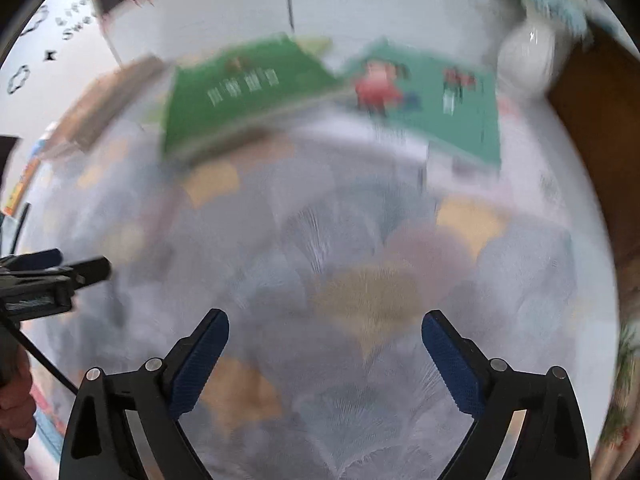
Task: Organize books
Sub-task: 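Grasp the green Aesop book's edge with the left gripper while the right gripper grips it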
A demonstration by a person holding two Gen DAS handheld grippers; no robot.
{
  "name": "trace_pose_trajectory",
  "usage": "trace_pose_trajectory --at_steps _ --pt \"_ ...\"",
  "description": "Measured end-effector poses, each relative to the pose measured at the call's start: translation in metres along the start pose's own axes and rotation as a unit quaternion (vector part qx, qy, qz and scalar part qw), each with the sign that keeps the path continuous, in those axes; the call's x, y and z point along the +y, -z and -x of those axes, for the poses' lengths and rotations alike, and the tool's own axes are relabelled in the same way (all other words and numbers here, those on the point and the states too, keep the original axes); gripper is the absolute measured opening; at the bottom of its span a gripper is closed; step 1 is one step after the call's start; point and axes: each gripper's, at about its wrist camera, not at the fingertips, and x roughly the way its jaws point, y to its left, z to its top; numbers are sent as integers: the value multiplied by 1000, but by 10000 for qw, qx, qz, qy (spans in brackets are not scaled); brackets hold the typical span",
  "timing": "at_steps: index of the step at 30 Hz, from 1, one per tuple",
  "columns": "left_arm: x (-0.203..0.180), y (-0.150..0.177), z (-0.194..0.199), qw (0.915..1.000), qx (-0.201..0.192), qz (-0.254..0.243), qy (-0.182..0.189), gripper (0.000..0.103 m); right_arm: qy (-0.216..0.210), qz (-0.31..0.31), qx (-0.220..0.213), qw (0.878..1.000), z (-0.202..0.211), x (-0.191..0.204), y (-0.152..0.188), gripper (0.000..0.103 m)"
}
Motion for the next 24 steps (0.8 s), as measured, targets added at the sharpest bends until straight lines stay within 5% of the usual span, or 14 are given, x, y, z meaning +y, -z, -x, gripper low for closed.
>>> trace_pose_trajectory --at_steps 3,8,10,13,15,16,20,24 --pt "-8 -27 20 9973 -455 -76 576 100 -95 37 -563 9984 27 -3 -40 100" --pt "-26 -64 1 9876 -300 -85 1537 100 -510 -366 -626 9961 -2 -24 -122 102" --pt "-30 -73 -12 9864 -245 58 1622 97 -631 -520 -436 9957 -28 -34 -143 84" --pt "-30 -79 -24 9798 -205 335 1963 84 -999 -828 -102 9915 -59 -42 -159 64" --pt "-33 -78 -30 9793 -156 471 1963 58 -945 -830 -103 9920 -72 -43 -166 60" --pt "-35 -79 -34 9792 -117 504 1960 54 -859 -795 -27 9931 -83 -43 -169 53" --pt "-35 -85 -38 9711 -141 627 2300 52 -1134 -684 -12 9912 -92 -34 -177 51" --pt "-34 -86 -37 9720 -137 568 2275 51 -1194 -382 80 9921 -88 -20 -169 51"
